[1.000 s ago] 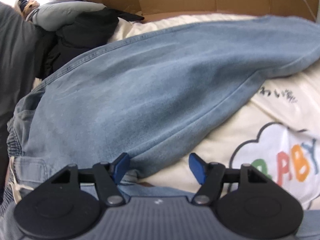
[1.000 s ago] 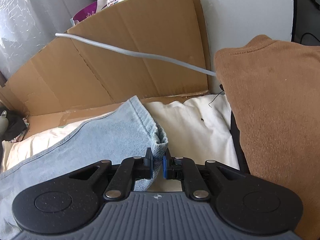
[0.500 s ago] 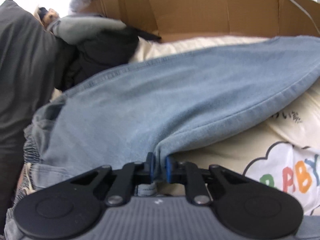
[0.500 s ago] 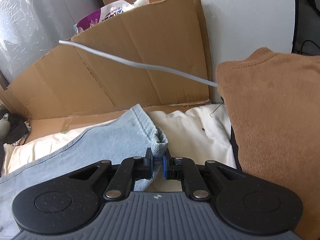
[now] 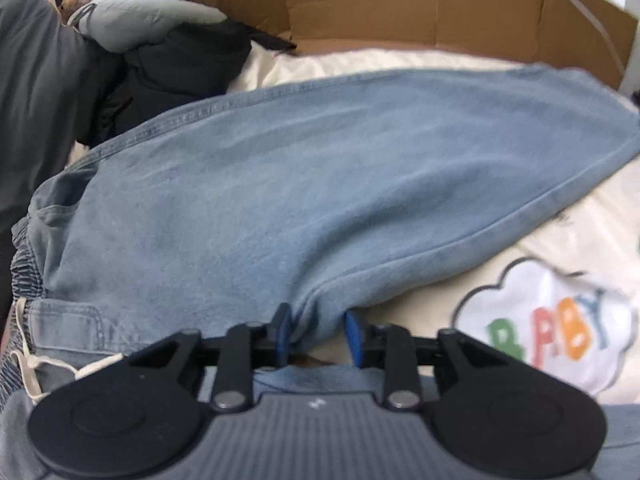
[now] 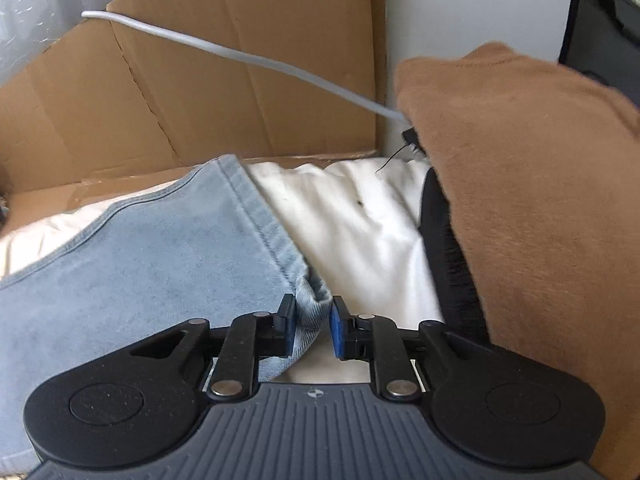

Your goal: Fold clothes

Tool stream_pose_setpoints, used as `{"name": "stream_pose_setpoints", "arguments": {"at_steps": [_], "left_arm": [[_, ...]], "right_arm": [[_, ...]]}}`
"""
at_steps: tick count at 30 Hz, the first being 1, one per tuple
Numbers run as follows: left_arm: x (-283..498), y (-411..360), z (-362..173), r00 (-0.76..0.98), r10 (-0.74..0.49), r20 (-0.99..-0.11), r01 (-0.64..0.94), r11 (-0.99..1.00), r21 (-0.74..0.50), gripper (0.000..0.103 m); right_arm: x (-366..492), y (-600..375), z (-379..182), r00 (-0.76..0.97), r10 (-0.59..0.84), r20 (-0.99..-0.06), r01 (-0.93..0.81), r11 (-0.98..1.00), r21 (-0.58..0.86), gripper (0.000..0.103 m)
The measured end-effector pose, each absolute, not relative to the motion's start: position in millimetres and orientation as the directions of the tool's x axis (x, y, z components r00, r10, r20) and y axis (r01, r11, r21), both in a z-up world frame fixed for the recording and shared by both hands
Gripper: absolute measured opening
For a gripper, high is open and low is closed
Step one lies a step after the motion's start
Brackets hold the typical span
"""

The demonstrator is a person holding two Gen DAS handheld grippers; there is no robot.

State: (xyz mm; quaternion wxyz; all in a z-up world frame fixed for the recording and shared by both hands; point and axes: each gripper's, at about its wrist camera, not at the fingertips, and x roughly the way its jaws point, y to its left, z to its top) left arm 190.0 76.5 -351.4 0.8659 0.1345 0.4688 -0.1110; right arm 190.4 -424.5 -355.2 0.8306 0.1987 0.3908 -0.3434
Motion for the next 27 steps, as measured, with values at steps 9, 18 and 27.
{"name": "stream_pose_setpoints", "arguments": {"at_steps": [9, 18, 27], "left_arm": [[190.3, 95.4, -329.0, 0.578, -0.116, -0.808, 0.223, 0.975, 0.02, 0.034], [206.9, 105.3, -347.3, 0.575, -0.103, -0.812, 0.151, 0.988, -0.019, 0.033], [216.7, 125.4, -365.6, 0.524, -0.086, -0.847, 0.078, 0.996, -0.053, 0.023]], "right_arm": [[188.5, -409.0, -338.4, 0.52, -0.473, -0.711, 0.674, 0.739, 0.001, 0.029], [206.1, -408.0, -372.6, 0.528, -0.381, -0.759, 0.587, 0.81, 0.002, 0.029], [214.2, -406.4, -381.6, 0.492, -0.401, -0.773, 0.573, 0.817, -0.059, 0.028]]}}
